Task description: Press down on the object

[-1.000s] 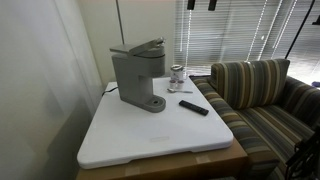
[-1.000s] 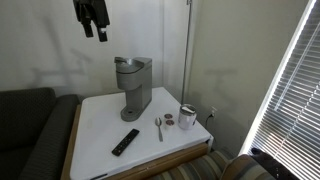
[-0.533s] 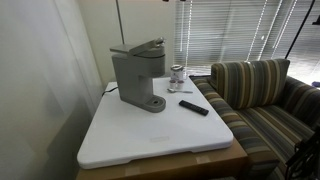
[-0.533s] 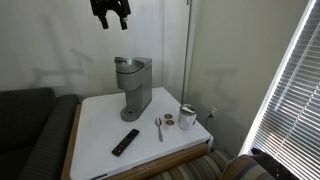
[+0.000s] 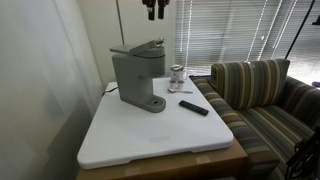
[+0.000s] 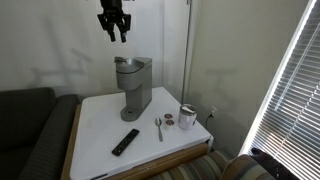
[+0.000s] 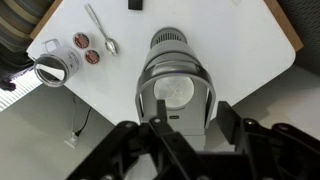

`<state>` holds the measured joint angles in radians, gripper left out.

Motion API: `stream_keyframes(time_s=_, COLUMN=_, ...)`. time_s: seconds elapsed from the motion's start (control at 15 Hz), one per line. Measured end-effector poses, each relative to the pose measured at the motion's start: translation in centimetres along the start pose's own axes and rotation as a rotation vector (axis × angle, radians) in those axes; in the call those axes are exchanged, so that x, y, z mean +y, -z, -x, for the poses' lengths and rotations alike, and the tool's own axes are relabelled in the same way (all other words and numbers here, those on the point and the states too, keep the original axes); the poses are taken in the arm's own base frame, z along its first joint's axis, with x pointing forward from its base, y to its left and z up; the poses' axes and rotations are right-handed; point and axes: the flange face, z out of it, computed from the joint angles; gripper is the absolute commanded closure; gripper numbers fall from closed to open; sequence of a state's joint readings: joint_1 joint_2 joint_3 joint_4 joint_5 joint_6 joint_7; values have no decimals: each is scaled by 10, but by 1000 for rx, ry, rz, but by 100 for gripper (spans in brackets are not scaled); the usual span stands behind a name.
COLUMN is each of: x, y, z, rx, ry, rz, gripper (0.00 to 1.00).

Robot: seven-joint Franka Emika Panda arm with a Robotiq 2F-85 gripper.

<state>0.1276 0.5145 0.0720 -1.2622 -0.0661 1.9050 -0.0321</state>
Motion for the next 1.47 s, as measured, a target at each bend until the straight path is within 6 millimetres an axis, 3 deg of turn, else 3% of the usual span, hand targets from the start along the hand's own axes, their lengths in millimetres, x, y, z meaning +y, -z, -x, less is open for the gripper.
stream_keyframes(time_s=0.27, x=-1, y=-18, z=-8, rx=-41, ry=-3, rz=-5, gripper=99)
stream_keyframes(time_s=0.67, x=1, y=-40, z=-2, rx=-157, ry=-51, rz=-4, gripper=100)
stream_keyframes(time_s=1.47, x=1, y=-56, z=-2, rx=-222, ry=-148, rz=7, gripper=100)
